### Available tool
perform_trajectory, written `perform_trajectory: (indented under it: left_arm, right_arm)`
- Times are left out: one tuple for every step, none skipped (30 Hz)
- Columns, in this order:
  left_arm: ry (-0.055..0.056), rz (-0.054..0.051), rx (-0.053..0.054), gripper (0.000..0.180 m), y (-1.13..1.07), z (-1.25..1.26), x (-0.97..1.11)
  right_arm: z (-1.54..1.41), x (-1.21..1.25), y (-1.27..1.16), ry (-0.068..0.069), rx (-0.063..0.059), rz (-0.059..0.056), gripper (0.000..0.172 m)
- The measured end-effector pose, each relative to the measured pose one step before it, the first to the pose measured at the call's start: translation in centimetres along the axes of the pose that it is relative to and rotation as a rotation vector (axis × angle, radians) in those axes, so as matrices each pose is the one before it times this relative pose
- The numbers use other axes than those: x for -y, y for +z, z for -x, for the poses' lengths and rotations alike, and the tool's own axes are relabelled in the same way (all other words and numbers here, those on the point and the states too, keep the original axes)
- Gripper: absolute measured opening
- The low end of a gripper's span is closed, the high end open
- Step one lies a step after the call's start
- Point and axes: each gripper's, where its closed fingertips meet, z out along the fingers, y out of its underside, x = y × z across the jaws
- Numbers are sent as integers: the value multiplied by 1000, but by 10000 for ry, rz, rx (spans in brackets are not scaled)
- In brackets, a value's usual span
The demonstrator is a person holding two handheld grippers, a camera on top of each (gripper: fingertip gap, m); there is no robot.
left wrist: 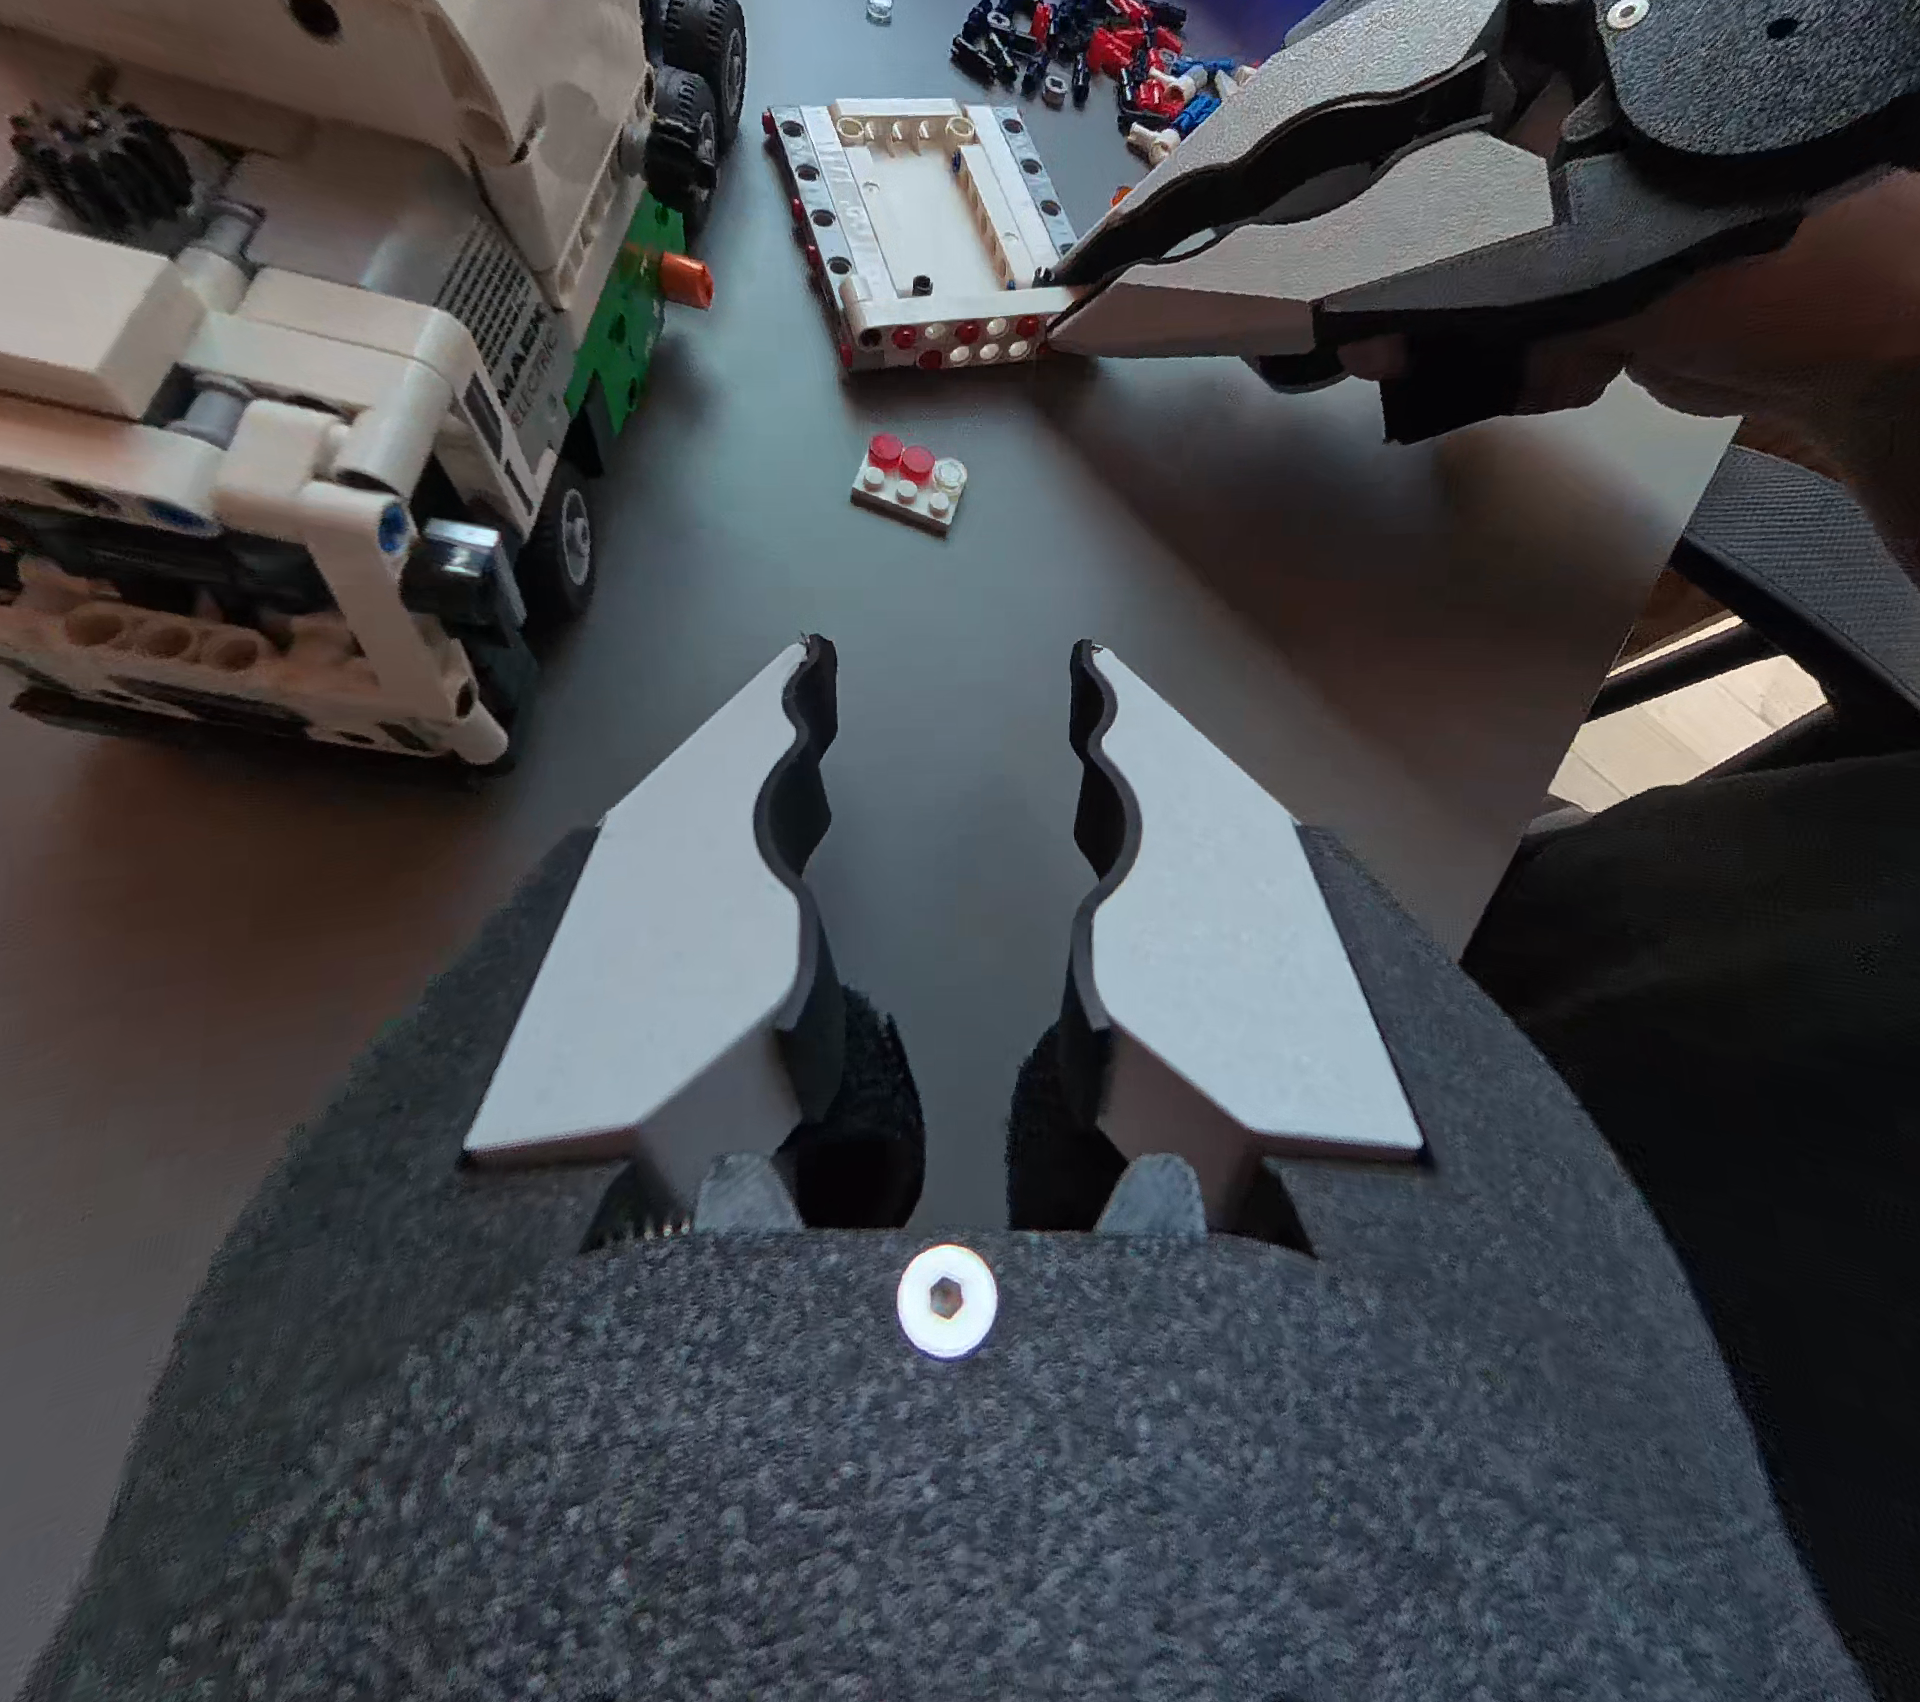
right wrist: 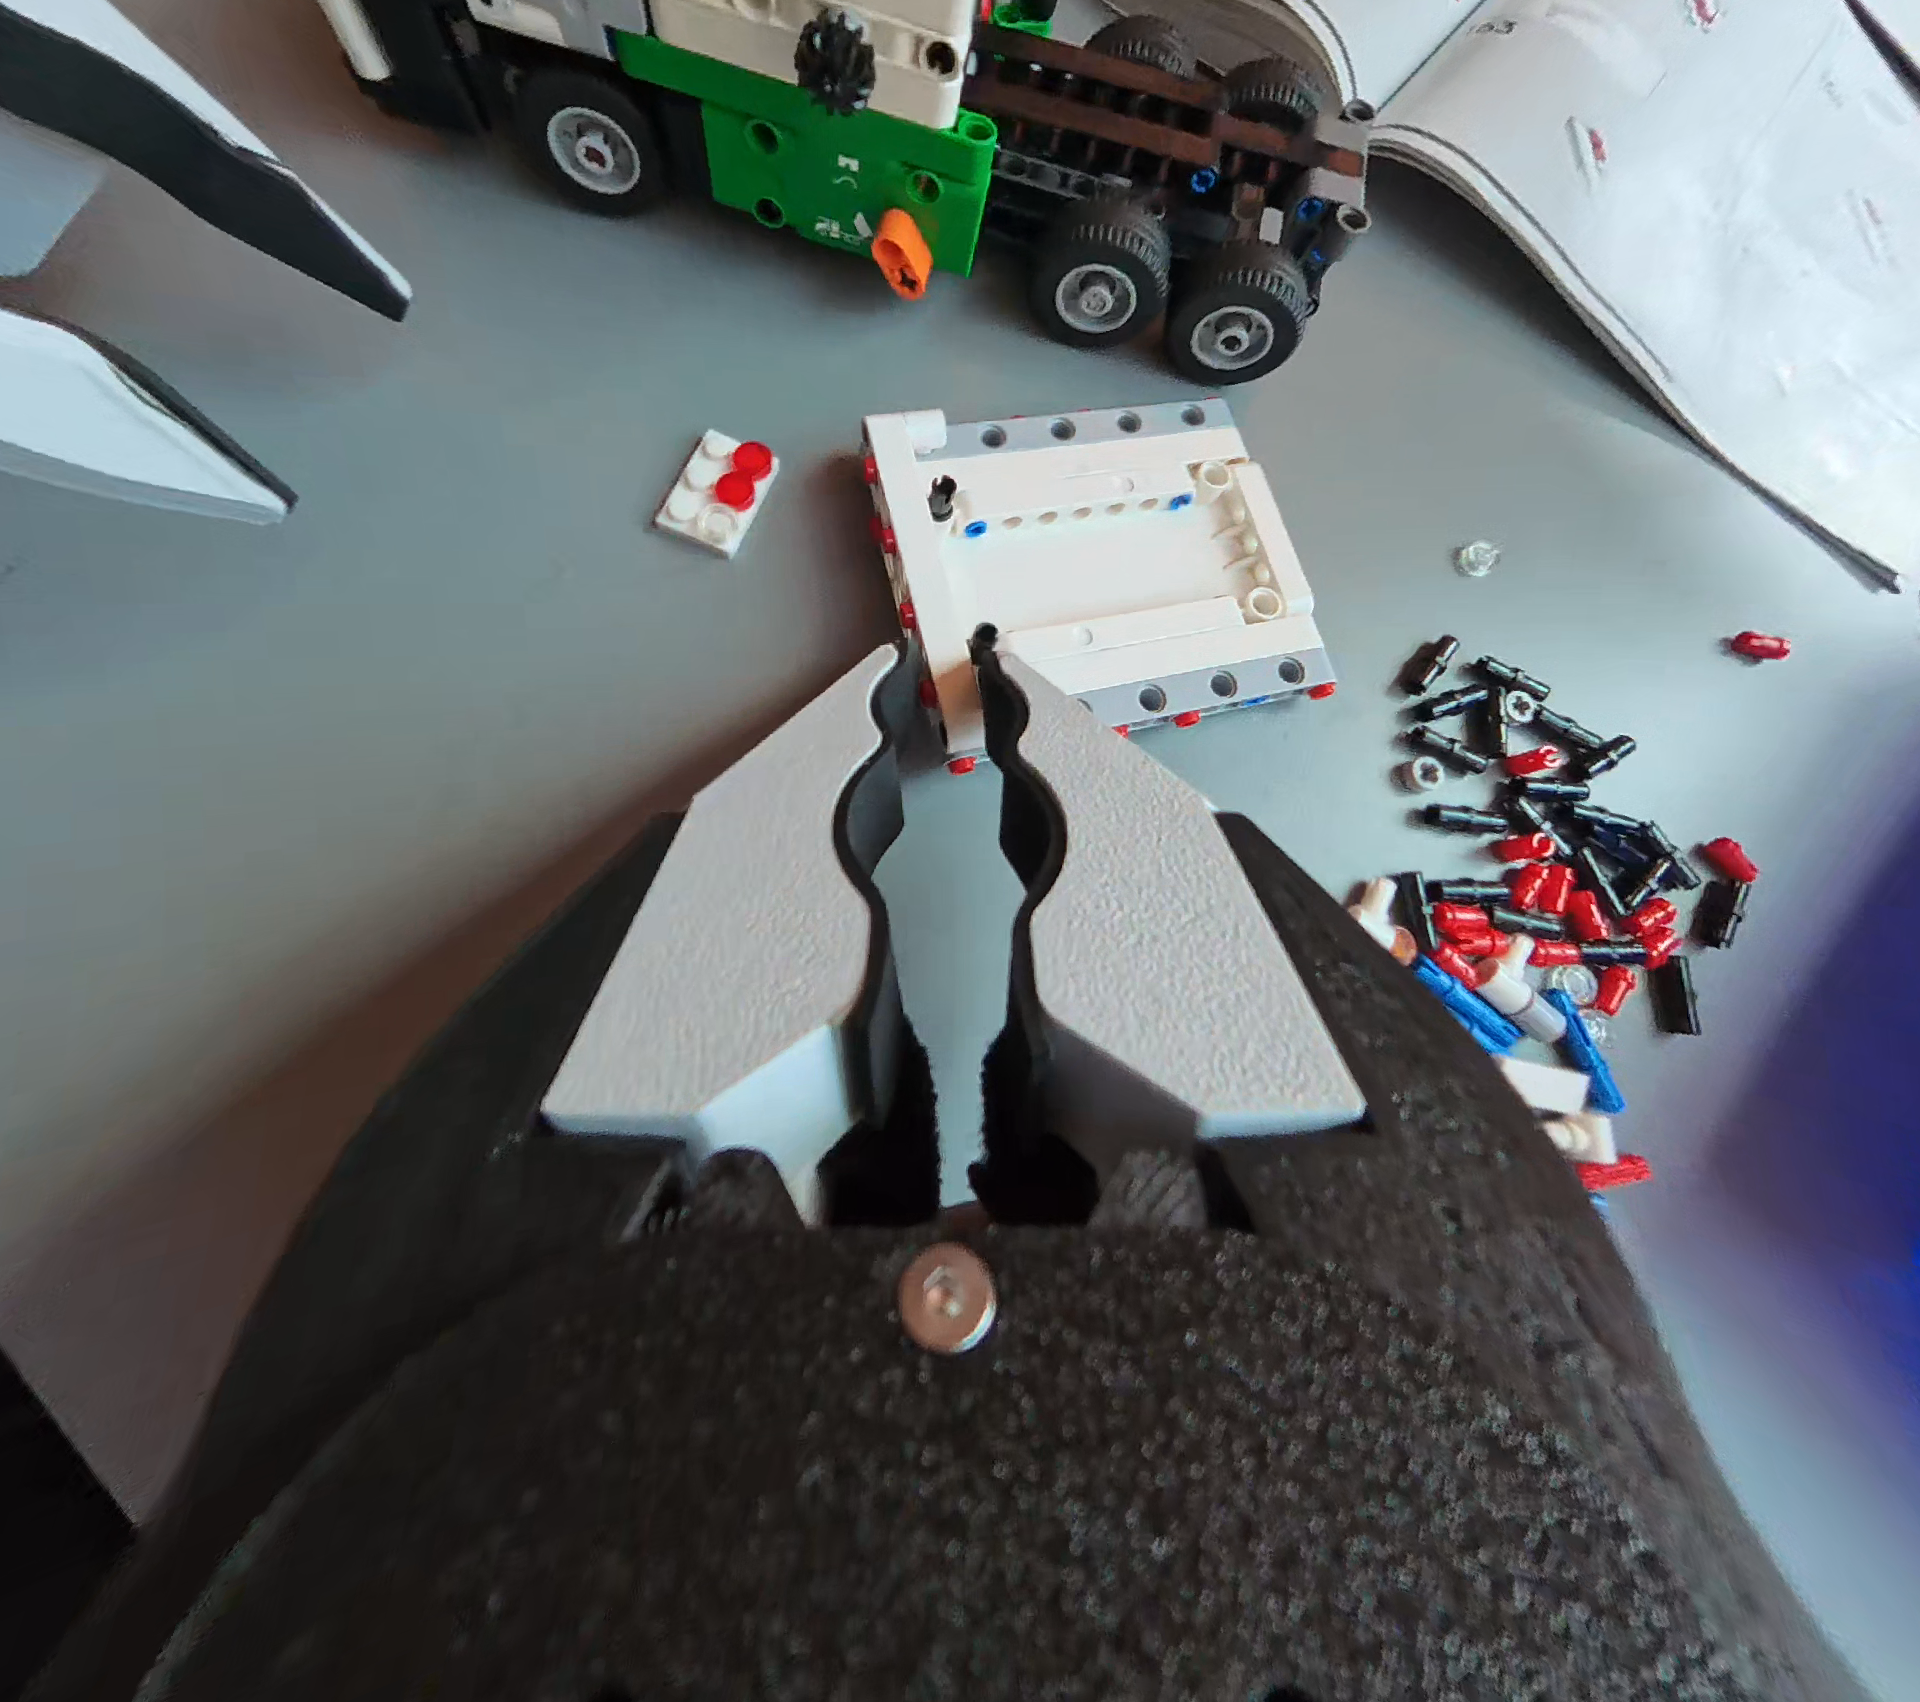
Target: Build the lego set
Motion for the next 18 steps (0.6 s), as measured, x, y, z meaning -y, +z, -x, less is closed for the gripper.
perform_trajectory:
  left_arm:
    - [144,40,-56,44,83,195,100]
    - [148,16,-92,43,20,99,60]
    - [148,-28,-122,43,-44,-12,59]
    - [141,-84,-154,43,-77,-107,73]
    - [136,-122,-151,42,-119,-166,65]
    - [105,-170,-87,41,-134,-114,102]
    - [52,-159,-51,41,-178,-83,98]
    - [13,-109,14,41,-216,27,91]
    - [-17,-112,102,41,-279,181,155]
    - [-57,-92,100,40,-315,237,207]
    - [-115,-105,93,39,-389,295,346]
    - [-164,-209,80,39,-474,348,643]
    - [-168,-304,24,39,-516,307,919]
    - [-131,-365,20,39,-523,336,1119]
    - [-69,-378,71,39,-491,458,1209]
    - [-16,-335,144,39,-462,638,1223]
    - [3,-298,201,38,-439,798,1238]
    - [21,-255,210,38,-408,908,1222]
  right_arm:
    - [-10,-78,237,171,41,98,10]
    - [298,26,143,79,190,-9,10]
    - [259,139,59,113,136,-108,10]
    - [271,89,45,164,162,-69,10]
    - [376,59,23,135,237,-46,11]
    - [230,72,-29,158,181,-44,14]
    - [107,180,-145,164,143,-72,20]
    - [-3,283,-307,110,119,-73,26]
    - [-106,479,-448,94,114,-159,29]
    - [-105,745,-572,66,185,-310,31]
    - [-395,842,-613,126,107,-344,32]
    - [-760,910,-563,190,7,-339,31]
    - [-920,956,-441,218,19,-361,31]
    - [-1135,907,-287,248,-29,-327,32]
    - [-1421,775,-83,266,-140,-248,32]
    - [-1519,582,147,238,-171,-156,33]
    - [-1592,447,328,213,-206,-82,36]
    - [-1565,328,445,232,-225,-12,40]
